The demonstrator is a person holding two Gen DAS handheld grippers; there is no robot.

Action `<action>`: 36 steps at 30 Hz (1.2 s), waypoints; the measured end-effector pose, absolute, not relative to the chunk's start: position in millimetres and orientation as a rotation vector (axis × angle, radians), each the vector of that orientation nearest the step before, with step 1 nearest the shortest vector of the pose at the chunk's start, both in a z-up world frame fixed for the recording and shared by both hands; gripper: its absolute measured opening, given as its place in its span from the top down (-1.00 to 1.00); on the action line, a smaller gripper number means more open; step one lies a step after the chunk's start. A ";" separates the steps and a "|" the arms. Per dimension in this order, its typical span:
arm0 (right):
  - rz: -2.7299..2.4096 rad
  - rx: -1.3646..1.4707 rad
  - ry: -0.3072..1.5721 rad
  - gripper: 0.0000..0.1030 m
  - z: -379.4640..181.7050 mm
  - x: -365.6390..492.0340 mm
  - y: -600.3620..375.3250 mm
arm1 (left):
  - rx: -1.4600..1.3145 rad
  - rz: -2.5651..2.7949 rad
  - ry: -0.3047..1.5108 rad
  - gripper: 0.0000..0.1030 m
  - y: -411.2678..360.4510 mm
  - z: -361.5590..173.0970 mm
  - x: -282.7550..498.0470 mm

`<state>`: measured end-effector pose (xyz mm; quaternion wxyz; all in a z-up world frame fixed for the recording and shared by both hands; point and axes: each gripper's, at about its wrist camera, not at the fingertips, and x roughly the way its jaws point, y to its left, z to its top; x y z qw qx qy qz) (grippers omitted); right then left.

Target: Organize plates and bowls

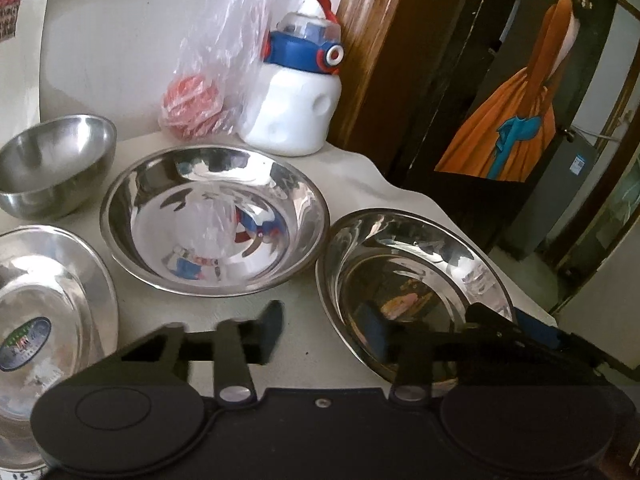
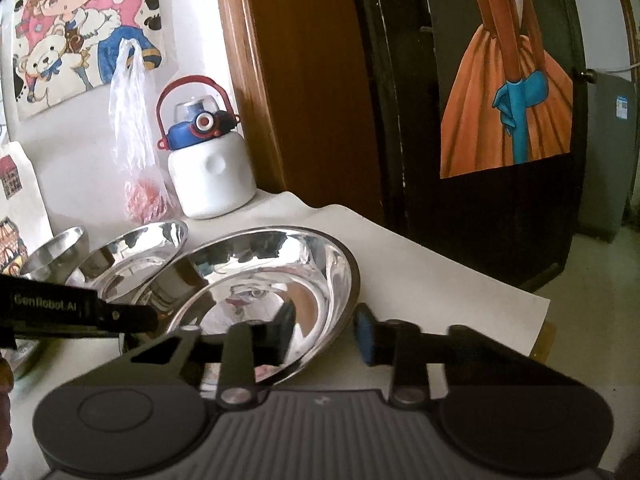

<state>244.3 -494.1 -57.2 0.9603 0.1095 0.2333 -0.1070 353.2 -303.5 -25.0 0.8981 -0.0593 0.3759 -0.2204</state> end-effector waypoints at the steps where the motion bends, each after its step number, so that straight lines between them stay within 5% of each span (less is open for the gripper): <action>1: -0.220 0.217 0.476 0.45 -57.5 244.3 -492.8 | -0.127 -0.458 0.786 0.36 -303.9 -26.7 354.7; 5: -0.235 0.192 0.471 0.46 -56.1 241.9 -487.1 | -0.152 -0.482 0.790 0.70 -304.7 -26.4 356.9; 24: -0.309 0.091 0.416 0.47 -11.0 205.4 -452.8 | -0.199 -0.522 0.839 0.70 -288.3 -9.9 332.0; 36: -0.143 0.096 0.355 0.47 -2.1 279.8 -405.3 | -0.199 -0.422 0.733 0.69 -246.8 23.6 345.3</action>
